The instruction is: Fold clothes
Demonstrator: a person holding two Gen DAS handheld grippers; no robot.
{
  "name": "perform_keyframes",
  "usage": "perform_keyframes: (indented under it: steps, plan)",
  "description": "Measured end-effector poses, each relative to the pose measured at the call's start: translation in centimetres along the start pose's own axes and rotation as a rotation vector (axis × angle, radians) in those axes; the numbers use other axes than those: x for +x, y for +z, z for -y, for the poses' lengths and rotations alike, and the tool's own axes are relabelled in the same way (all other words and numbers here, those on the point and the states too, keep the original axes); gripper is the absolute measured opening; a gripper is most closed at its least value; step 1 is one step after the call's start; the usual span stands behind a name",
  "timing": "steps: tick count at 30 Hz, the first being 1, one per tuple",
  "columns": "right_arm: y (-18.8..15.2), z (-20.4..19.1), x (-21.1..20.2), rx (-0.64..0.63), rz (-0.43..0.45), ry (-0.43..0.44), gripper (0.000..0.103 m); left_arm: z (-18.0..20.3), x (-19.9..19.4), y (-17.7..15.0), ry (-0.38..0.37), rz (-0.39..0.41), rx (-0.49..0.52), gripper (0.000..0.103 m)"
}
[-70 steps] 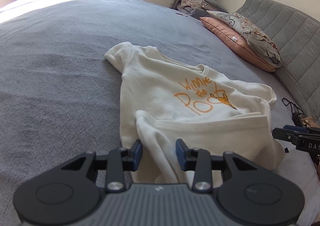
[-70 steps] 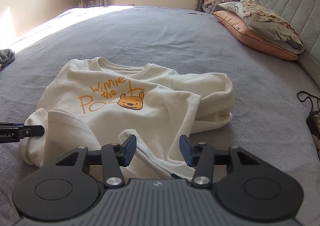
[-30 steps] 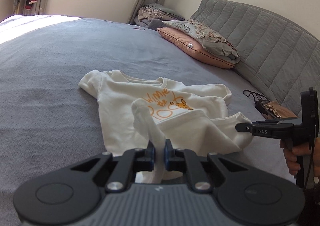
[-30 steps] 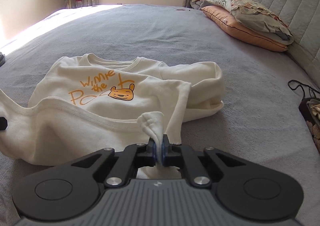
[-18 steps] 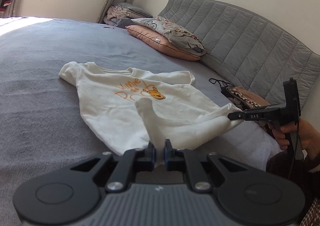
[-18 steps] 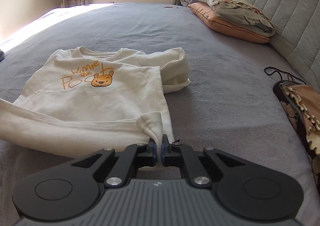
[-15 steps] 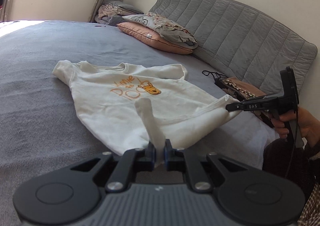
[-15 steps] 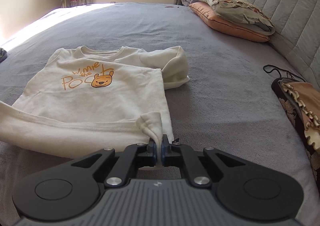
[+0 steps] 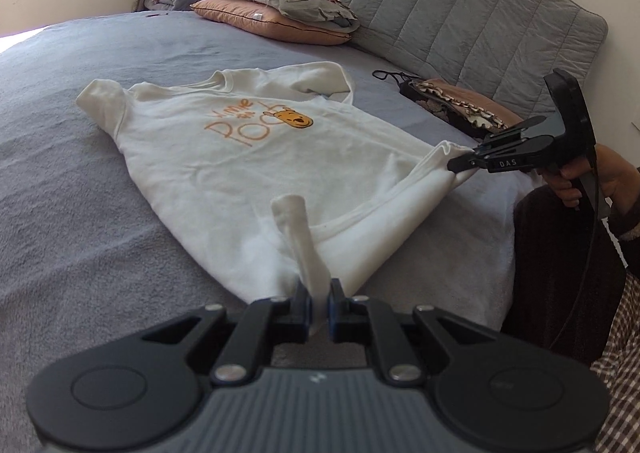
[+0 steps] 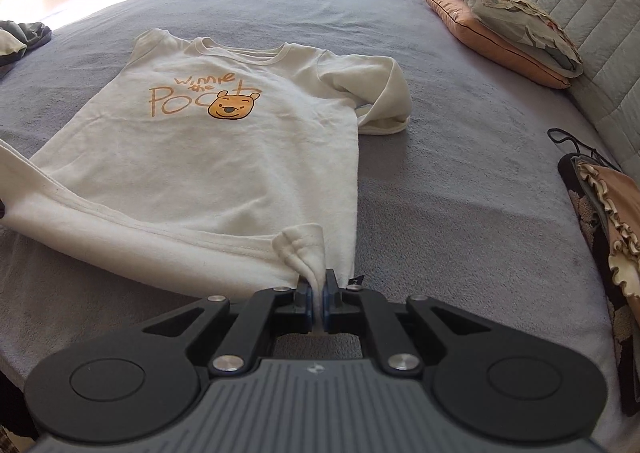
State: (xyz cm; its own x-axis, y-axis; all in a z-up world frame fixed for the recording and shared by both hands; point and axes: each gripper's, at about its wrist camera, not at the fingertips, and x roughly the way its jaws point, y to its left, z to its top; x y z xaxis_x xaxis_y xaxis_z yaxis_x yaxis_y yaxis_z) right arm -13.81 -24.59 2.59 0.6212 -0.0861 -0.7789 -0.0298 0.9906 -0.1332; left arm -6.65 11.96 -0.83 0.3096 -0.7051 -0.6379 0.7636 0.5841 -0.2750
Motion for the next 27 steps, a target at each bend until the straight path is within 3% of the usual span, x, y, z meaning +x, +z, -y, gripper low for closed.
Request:
perform_keyframes:
  steps: [6, 9, 12, 15, 21, 25, 27]
  plan:
    - [0.4, 0.1, 1.2, -0.014, -0.077, 0.032, 0.007, -1.1, 0.6, -0.5, -0.035, -0.111, 0.015, 0.011]
    - [0.0, 0.1, 1.3, -0.039, -0.12, 0.048, 0.01, -1.6, 0.1, -0.6, -0.07, -0.115, 0.022, 0.013]
    - [-0.4, -0.1, 0.7, -0.091, -0.13, 0.06, 0.014, -2.1, -0.7, -0.4, -0.137, -0.101, -0.003, 0.016]
    - [-0.6, 0.1, -0.5, -0.108, -0.128, 0.077, 0.017, -1.8, -1.2, -0.4, -0.196, -0.095, 0.016, 0.032]
    - [-0.1, 0.9, -3.3, -0.091, -0.085, 0.101, 0.035, -0.9, -2.4, 0.4, -0.221, -0.024, 0.024, 0.044]
    - [0.3, 1.6, -4.3, -0.086, -0.053, 0.074, 0.042, -0.7, -3.0, 0.7, -0.309, 0.019, 0.026, 0.049]
    - [0.4, 2.4, -4.3, -0.053, -0.046, 0.065, 0.043, -0.7, -3.2, 1.0, -0.301, 0.046, 0.012, 0.057]
